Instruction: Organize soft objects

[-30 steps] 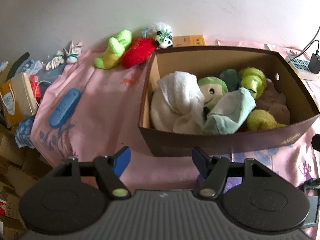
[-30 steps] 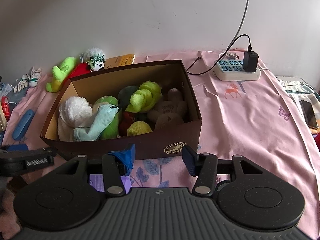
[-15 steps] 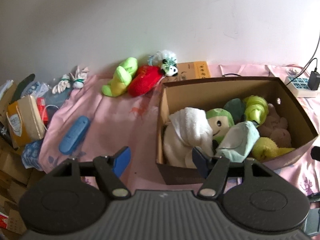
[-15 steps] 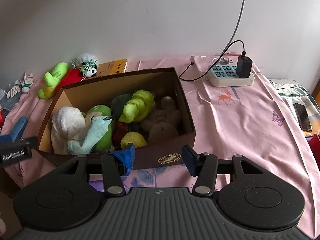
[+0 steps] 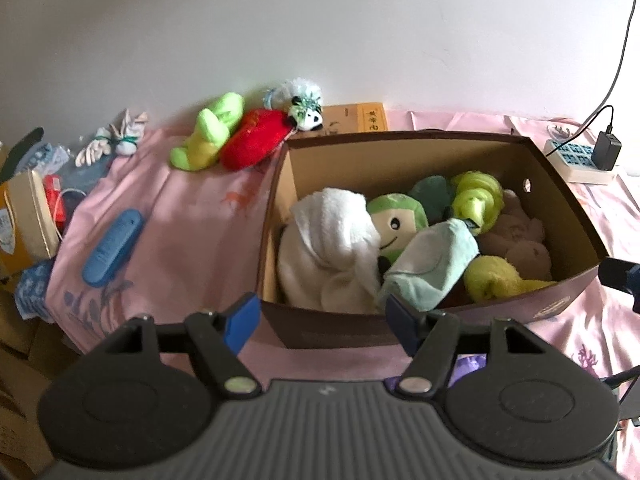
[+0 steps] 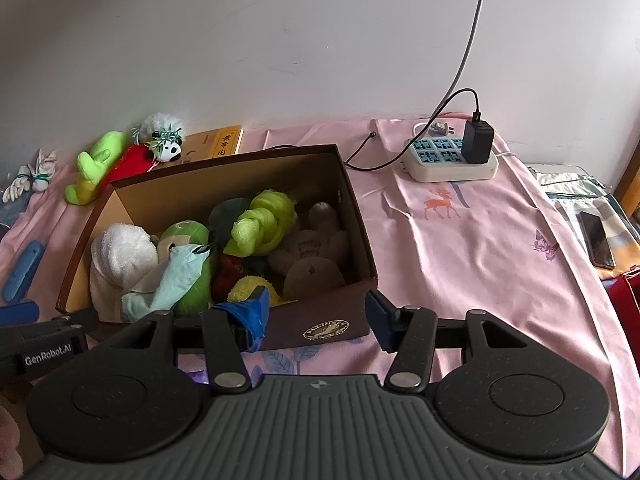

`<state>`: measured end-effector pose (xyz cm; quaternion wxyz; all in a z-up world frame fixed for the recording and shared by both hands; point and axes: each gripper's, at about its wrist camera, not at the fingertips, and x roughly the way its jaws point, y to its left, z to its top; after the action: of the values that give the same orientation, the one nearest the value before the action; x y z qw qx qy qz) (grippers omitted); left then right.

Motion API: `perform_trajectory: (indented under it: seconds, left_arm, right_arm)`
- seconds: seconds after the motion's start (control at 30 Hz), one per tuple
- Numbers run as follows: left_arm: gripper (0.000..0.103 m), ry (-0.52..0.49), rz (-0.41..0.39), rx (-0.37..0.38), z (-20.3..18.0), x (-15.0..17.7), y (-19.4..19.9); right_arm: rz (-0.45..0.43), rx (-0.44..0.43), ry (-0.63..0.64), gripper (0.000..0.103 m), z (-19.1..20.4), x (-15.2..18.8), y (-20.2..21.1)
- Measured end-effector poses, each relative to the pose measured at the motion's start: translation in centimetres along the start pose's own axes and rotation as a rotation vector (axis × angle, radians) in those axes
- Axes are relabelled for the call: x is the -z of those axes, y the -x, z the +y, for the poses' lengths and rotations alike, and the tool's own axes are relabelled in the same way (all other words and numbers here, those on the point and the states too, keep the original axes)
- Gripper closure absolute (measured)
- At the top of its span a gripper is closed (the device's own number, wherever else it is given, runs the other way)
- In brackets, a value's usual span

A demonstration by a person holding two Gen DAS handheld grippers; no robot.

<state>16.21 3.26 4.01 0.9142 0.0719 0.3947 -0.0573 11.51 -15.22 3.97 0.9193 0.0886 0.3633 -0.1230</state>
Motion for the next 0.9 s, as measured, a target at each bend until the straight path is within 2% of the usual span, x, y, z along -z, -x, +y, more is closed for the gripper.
perform_trajectory:
  seconds: [0.17, 0.53, 0.9]
  left_arm:
    - [0.034, 0.022, 0.017, 0.021, -0.1, 0.0, -0.3]
    - [0.034, 0.017, 0.051, 0.014, -0.4, -0.1, -1.3]
    - [0.034, 0.002, 0.046, 0.006, -1.0, -0.5, -1.7]
  right_arm:
    - [0.007, -0.011, 0.007, 0.065, 0.2, -0.2, -0.3]
    - [0.032, -0.022, 0.019, 0.064, 0.3, -0.3, -1.3]
    - [0.049, -0.038, 0.002, 0.064, 0.0, -0.2, -1.7]
